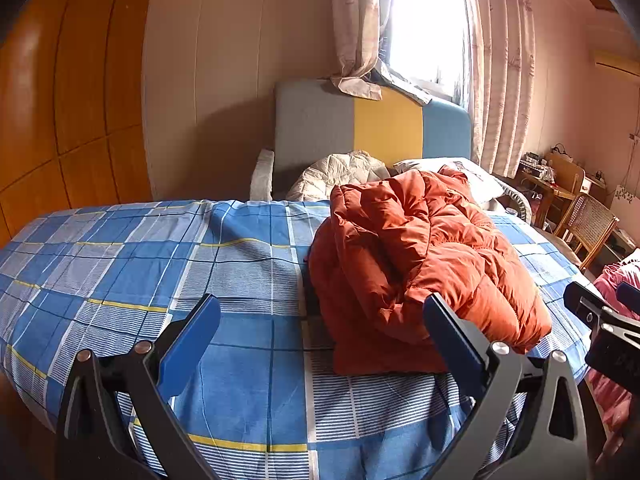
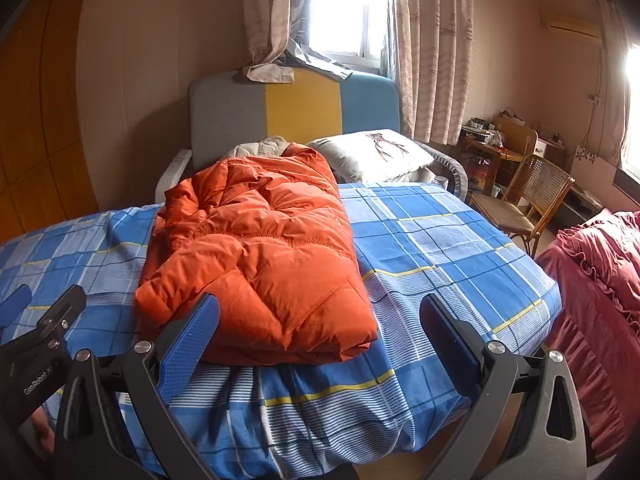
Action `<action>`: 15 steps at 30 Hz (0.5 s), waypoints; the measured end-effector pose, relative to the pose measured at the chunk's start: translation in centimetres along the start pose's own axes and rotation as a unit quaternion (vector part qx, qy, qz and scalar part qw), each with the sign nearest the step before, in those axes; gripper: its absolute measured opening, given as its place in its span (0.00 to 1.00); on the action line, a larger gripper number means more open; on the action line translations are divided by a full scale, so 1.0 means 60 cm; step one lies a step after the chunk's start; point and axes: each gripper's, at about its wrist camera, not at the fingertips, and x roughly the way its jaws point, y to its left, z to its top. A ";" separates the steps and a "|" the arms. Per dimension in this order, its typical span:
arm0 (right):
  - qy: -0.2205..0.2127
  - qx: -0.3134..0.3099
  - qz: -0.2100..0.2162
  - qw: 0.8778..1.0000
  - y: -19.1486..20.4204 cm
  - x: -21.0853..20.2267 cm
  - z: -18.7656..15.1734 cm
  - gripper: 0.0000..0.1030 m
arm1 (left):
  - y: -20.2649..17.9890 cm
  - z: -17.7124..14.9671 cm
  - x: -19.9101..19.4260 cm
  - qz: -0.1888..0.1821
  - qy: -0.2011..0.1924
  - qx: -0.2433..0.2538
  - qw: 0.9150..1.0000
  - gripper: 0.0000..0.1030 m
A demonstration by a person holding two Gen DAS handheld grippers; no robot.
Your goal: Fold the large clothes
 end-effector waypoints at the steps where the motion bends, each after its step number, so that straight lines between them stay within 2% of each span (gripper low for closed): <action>1: 0.000 -0.001 0.000 1.000 0.002 0.000 0.000 0.97 | 0.001 0.000 -0.001 0.000 0.000 -0.001 1.000 0.98; 15: 0.010 -0.011 0.003 1.000 0.013 0.012 -0.007 0.97 | 0.002 -0.003 0.002 0.001 0.000 0.003 1.000 0.98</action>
